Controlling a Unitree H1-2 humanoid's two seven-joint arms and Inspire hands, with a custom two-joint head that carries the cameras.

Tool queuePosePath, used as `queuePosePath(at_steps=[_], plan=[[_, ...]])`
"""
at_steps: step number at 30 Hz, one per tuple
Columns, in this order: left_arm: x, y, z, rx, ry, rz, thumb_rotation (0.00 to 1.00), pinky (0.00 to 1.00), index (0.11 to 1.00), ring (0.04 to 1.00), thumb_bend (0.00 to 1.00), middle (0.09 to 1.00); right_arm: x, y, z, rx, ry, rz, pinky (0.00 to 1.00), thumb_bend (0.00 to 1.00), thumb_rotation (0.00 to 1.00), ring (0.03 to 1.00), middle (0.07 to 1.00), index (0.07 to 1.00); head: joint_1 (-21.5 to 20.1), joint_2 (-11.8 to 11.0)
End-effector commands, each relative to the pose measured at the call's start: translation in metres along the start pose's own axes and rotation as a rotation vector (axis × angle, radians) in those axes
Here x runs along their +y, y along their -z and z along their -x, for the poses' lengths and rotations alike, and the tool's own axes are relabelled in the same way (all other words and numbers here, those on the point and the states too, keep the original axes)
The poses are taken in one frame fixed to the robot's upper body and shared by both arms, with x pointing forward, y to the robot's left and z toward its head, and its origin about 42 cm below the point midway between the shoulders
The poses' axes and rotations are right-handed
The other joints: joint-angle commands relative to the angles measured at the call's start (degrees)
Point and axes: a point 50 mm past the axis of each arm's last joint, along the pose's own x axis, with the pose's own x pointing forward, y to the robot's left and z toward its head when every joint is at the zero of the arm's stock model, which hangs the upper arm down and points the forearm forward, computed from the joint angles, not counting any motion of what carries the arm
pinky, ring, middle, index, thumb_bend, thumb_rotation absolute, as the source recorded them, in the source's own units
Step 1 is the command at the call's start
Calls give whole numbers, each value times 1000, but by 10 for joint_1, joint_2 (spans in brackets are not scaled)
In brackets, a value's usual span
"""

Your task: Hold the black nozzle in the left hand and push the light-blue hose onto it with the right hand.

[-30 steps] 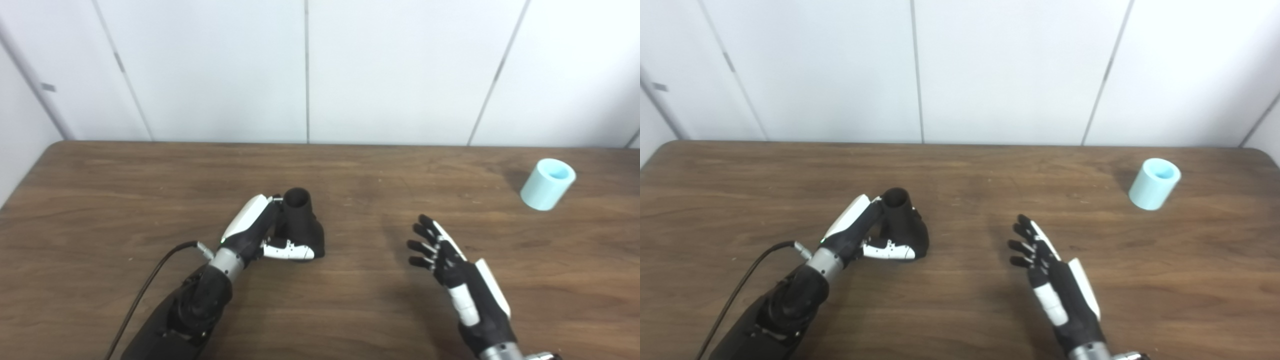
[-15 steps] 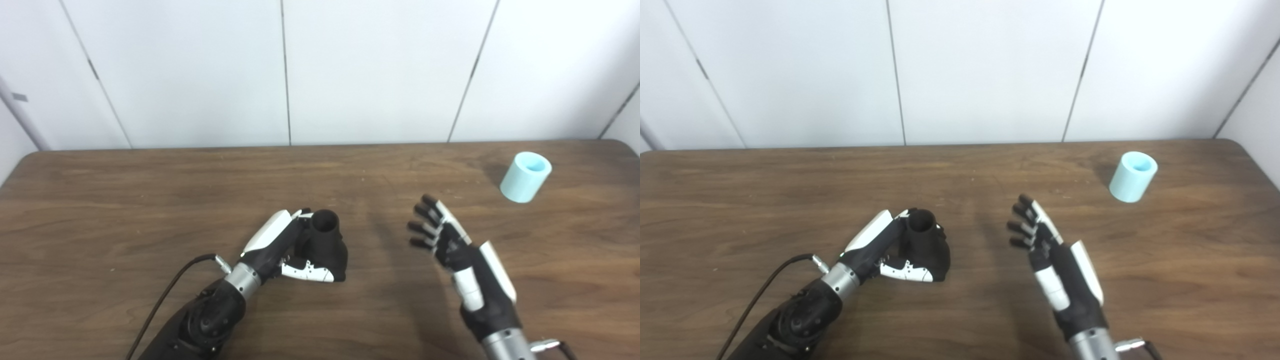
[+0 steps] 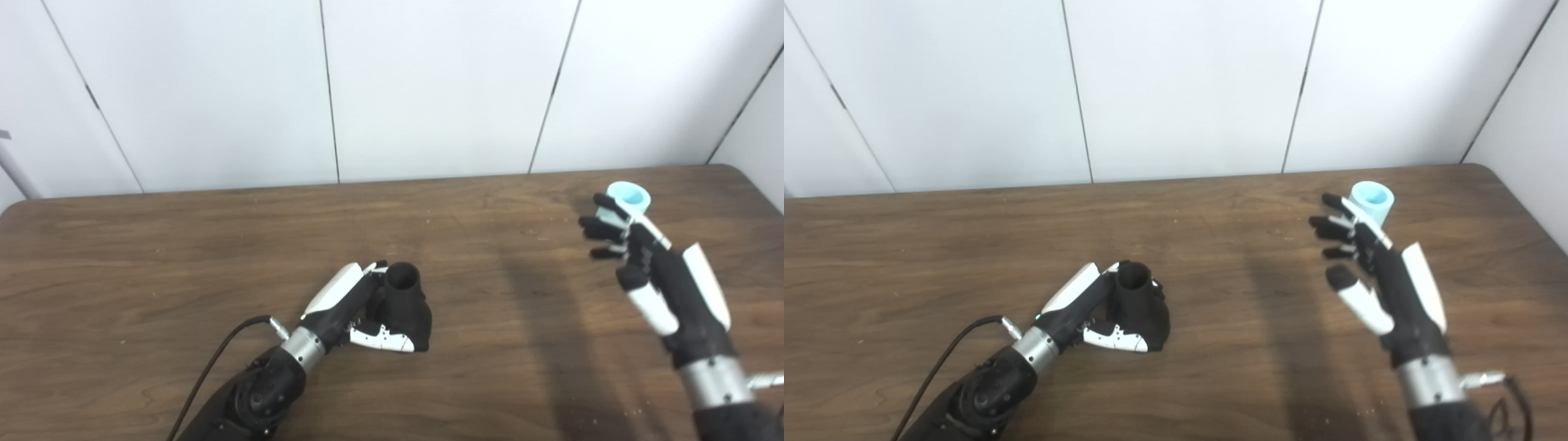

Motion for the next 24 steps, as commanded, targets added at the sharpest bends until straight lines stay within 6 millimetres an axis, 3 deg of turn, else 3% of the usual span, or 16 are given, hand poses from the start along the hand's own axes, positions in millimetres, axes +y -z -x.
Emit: queuePosePath(at_steps=[1,2,3,6,16,24], plan=[[-73,30,27,173,321,77,393,974,431,851,624,723,-22,-25,-11,-97,28,106,675,716,760,764,780,837,0,0],[-72,30,27,173,321,76,393,975,431,851,624,723,-31,-28,-19,-113,31,204,675,718,734,763,780,835,1,1],[-72,30,27,173,320,76,393,977,431,851,624,723,-37,-30,-24,-123,34,273,692,715,634,774,801,841,2,1],[-71,30,28,177,318,75,393,978,431,852,623,724,-51,-31,-40,-178,66,426,700,707,536,786,814,832,2,1],[-73,31,30,180,320,75,391,1000,423,853,621,725,-89,-28,-91,-187,182,648,662,785,482,766,785,786,3,0],[-72,33,31,183,312,78,392,1000,424,854,622,725,-94,-15,-116,-151,195,731,654,814,443,750,770,768,2,-4]])
